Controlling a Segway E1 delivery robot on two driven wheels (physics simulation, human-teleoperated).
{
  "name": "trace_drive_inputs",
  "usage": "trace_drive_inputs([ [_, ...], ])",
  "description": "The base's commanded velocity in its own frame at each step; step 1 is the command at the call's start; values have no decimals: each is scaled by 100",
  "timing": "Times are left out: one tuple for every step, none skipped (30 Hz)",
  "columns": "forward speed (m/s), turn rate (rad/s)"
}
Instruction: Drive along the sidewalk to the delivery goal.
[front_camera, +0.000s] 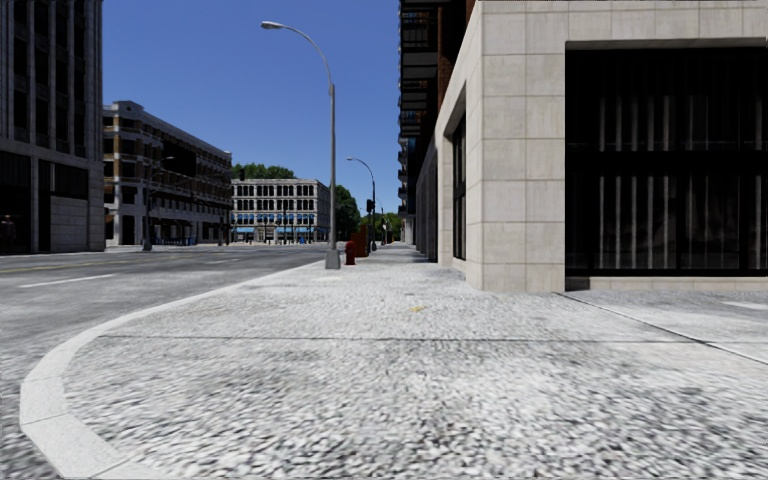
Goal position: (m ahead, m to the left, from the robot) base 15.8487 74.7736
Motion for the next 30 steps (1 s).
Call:
trace_drive_inputs([
  [182, 0],
  [165, 0],
  [156, 0],
  [143, 0],
  [143, 0],
  [137, 0],
  [137, 0],
  [136, 0],
  [136, 0],
  [136, 0],
  [136, 0],
  [136, 0],
  [136, 0],
  [136, 0],
  [136, 0],
  [136, 0],
  [136, 0],
  [136, 0],
  [136, 0],
  [136, 0],
  [136, 0],
  [136, 0],
  [137, 0],
  [137, 0],
  [137, 0],
  [137, 0],
  [137, 0],
  [137, 0],
  [137, 0],
  [137, 0],
])
